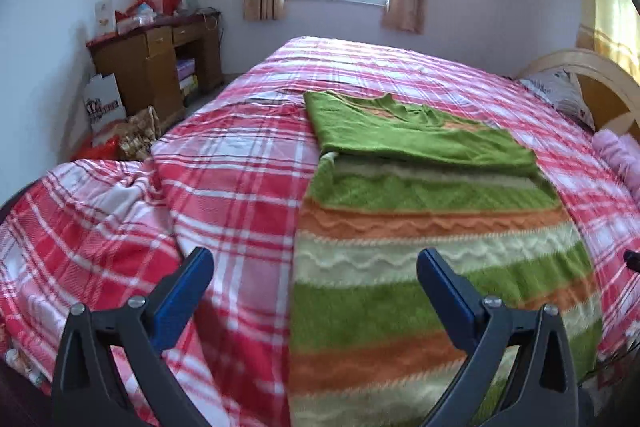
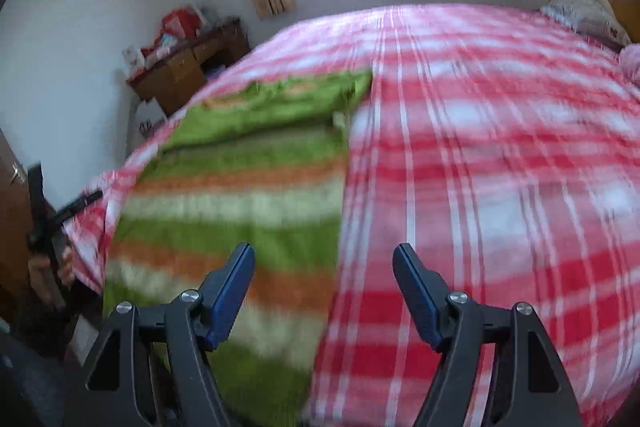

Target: Fold small clothes

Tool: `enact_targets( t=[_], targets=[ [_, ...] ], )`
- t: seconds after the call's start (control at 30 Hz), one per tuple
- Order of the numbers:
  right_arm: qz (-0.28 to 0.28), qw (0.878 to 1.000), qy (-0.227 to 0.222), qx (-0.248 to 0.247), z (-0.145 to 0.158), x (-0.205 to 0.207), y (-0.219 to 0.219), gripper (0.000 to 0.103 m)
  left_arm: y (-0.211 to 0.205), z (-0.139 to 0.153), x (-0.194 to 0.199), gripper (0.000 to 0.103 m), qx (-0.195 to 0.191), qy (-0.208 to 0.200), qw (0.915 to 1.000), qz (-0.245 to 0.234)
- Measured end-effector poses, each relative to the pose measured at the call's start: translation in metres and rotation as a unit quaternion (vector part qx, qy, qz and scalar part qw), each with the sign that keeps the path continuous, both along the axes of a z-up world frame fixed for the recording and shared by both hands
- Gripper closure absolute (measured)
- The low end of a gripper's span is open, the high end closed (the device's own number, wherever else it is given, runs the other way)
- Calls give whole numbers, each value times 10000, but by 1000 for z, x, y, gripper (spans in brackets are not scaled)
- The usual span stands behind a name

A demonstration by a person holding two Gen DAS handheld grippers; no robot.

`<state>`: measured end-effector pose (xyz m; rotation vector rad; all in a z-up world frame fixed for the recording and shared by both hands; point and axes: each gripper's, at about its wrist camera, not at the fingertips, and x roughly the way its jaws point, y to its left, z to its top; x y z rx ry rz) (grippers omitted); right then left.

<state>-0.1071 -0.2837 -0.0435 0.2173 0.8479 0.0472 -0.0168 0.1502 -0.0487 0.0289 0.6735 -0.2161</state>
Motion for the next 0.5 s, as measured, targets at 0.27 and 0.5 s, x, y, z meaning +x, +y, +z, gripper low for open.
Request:
enact_targets(
  t=[0.27, 0.5],
  targets=[
    [332, 9965, 601, 486, -50, -33, 27, 42, -4, 21, -24, 0, 27, -433, 9990, -126],
    [407, 9947, 903, 285, -75, -43, 56, 43, 5, 26, -37, 0, -20, -631, 9980, -71]
  ],
)
